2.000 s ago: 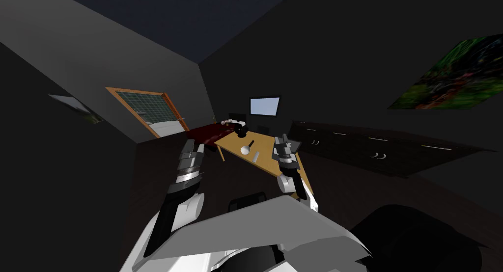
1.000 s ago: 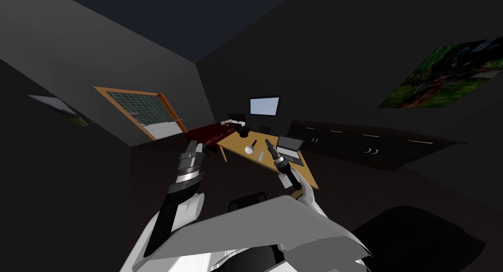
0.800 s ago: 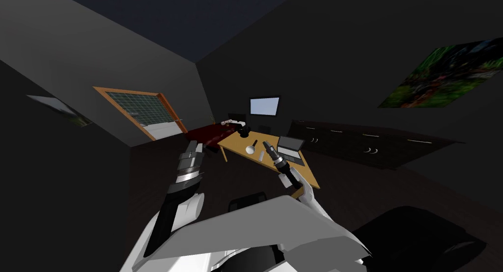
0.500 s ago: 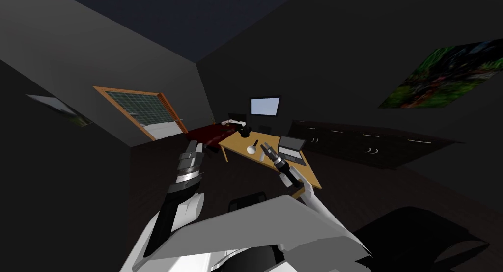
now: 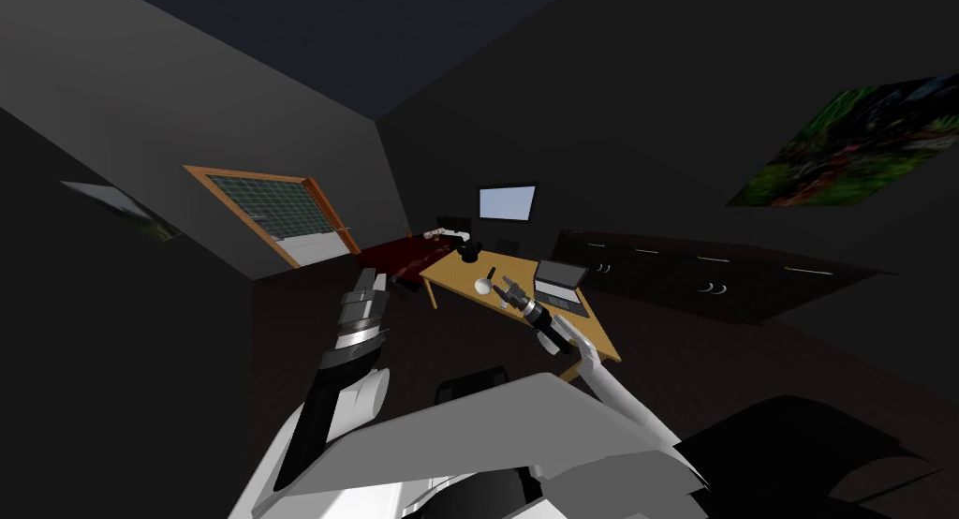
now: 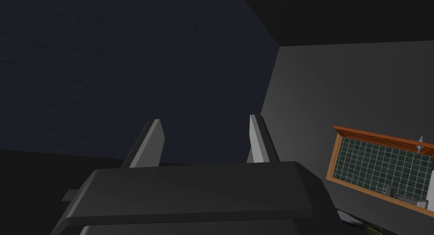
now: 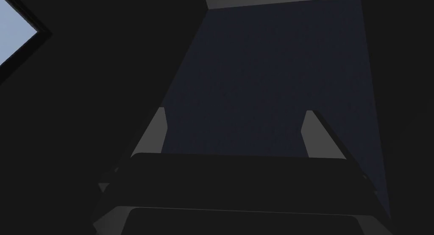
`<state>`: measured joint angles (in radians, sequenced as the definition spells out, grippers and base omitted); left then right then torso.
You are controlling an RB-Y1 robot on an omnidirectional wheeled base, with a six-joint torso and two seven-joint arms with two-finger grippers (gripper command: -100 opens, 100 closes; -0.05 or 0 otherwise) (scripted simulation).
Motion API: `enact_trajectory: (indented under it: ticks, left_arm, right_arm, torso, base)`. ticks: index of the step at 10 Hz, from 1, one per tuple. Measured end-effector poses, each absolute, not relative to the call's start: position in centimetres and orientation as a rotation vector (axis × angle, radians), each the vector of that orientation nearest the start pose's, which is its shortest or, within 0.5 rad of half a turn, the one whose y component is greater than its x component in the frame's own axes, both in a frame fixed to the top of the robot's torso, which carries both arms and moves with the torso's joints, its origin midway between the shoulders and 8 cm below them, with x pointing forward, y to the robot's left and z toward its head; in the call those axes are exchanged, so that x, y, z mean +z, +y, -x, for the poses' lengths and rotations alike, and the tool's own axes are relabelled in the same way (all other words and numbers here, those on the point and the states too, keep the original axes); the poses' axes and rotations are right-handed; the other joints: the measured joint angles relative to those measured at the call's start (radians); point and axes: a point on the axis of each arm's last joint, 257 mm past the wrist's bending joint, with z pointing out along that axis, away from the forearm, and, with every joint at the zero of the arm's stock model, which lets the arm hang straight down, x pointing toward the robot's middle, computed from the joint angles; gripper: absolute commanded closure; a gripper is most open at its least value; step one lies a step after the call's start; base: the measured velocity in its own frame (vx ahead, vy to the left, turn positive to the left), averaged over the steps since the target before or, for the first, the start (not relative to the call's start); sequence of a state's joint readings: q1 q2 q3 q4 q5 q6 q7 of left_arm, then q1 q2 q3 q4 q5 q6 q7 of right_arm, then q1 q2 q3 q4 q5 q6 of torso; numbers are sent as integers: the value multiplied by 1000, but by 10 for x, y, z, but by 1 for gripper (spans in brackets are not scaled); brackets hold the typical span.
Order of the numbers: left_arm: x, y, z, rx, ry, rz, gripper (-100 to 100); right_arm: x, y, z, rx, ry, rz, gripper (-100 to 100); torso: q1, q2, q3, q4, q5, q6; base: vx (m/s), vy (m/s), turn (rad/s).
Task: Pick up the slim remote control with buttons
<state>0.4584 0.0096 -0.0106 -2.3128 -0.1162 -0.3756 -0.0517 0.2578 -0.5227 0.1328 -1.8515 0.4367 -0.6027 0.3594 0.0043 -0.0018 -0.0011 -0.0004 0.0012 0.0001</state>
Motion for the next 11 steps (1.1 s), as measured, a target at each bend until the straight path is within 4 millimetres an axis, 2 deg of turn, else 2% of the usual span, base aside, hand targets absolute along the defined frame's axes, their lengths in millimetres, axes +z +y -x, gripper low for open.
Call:
enact_trajectory:
  ticks: [2, 7, 10, 11]
  left_arm:
    - [28, 261, -363, -1185, 731, 604, 0]
    - [28, 261, -363, -1185, 731, 604, 0]
    - [28, 261, -363, -1185, 731, 604, 0]
    - [28, 261, -363, -1185, 731, 604, 0]
  right_arm:
    - [-150, -175, -407, 692, 1323, 373, -100]
    - [-215, -188, -405, 504, 1426, 650, -100]
    - [-251, -203, -401, 399, 1475, 813, -100]
    - [-265, -215, -400, 358, 1497, 877, -100]
  torso:
    - [-1, 0, 0, 0, 0, 0]
    - [-2, -1, -1, 0, 0, 0]
    - [-1, -1, -1, 0, 0, 0]
    - [-1, -2, -1, 0, 0, 0]
  base:
    - [26, 65, 25]
    - [35, 53, 33]
    - [48, 57, 53]
    - [40, 35, 34]
